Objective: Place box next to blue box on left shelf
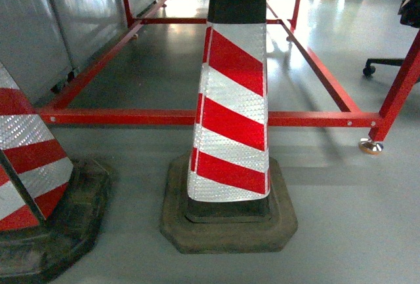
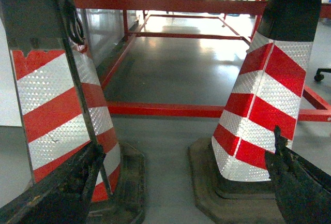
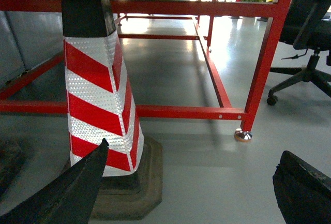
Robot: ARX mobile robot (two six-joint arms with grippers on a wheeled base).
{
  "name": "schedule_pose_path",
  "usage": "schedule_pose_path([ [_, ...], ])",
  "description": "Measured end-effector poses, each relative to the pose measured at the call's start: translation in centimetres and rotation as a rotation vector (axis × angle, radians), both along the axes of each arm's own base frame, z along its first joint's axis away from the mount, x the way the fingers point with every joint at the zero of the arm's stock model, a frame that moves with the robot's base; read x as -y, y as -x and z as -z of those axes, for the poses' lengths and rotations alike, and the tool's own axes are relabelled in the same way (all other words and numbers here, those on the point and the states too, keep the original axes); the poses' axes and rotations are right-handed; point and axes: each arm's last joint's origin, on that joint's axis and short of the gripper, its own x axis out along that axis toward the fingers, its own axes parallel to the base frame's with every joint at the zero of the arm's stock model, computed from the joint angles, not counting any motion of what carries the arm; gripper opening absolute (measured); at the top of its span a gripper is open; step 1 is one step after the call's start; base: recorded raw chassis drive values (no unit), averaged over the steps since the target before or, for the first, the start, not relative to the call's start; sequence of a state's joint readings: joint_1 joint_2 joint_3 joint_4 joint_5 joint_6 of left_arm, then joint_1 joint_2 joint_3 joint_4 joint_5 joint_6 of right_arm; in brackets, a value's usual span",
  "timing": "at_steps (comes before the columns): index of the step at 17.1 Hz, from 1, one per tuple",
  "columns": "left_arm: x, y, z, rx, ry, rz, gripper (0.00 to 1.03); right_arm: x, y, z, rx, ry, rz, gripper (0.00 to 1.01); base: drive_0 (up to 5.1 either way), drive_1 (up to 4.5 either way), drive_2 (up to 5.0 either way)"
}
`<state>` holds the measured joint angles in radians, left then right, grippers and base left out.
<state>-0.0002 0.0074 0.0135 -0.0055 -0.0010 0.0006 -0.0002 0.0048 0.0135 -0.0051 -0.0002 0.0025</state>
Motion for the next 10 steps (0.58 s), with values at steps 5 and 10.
schedule_pose_path([
  [5, 0.0, 0.0, 0.0, 0.0, 0.0, 0.0, 0.98, 0.0, 0.0, 0.0, 0.0, 0.0, 0.0, 0.98, 0.0, 0.0, 0.0],
  [10, 0.0, 0.0, 0.0, 0.0, 0.0, 0.0, 0.98, 0.0, 0.0, 0.0, 0.0, 0.0, 0.0, 0.98, 0.0, 0.0, 0.0],
])
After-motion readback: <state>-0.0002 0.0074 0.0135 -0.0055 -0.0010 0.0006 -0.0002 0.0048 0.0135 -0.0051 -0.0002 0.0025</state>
